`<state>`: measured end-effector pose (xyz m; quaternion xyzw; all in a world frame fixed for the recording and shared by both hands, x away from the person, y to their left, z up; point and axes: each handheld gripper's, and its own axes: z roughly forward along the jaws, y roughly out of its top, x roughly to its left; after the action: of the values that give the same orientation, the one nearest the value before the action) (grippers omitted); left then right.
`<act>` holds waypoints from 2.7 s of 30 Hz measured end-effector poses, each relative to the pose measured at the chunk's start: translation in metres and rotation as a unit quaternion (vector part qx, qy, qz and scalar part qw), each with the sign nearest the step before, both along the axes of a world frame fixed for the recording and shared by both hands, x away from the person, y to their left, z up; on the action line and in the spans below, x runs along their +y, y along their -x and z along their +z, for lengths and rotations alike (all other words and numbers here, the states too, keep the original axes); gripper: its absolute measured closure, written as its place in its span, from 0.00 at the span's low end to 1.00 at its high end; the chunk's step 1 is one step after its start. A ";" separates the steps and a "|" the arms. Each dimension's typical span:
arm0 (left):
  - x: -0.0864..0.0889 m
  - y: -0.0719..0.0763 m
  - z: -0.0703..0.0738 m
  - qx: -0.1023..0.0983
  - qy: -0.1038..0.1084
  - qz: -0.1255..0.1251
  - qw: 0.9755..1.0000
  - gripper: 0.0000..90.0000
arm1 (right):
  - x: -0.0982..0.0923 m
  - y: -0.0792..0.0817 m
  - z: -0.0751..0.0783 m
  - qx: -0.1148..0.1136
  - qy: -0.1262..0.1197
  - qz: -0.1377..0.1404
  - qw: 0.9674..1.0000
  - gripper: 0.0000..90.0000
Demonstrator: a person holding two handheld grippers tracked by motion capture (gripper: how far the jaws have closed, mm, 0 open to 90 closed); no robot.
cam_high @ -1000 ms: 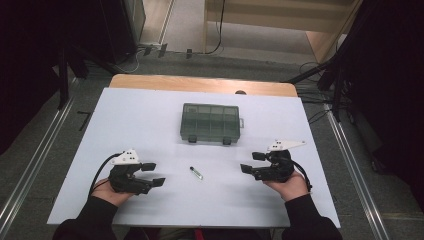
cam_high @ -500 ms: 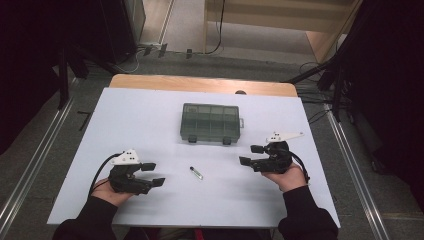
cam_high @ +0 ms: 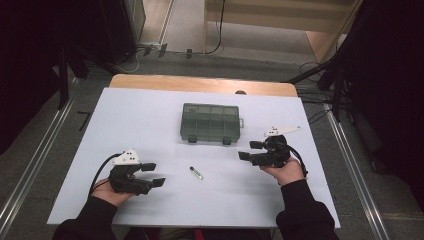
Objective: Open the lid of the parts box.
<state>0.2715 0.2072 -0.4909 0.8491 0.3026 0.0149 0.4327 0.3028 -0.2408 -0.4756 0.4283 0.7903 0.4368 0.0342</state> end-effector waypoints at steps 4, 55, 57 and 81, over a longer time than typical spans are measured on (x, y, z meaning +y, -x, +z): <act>0.000 0.000 0.000 0.001 0.002 0.000 1.000 0.34 | 0.000 -0.005 0.001 -0.002 0.000 -0.004 1.000 0.32; 0.000 0.000 0.001 -0.002 0.001 -0.002 1.000 0.34 | 0.007 -0.055 -0.029 0.047 0.046 -0.030 0.997 1.00; 0.000 0.001 0.001 -0.002 0.001 -0.002 1.000 0.34 | 0.006 -0.056 -0.030 0.046 0.047 -0.030 0.997 1.00; 0.001 0.001 0.001 -0.004 0.002 -0.002 1.000 0.34 | 0.006 -0.054 -0.023 0.031 0.030 -0.036 0.998 1.00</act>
<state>0.2709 0.2077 -0.4899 0.8488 0.2992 0.0171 0.4356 0.3566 -0.2349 -0.4986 0.4687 0.7877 0.3979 0.0384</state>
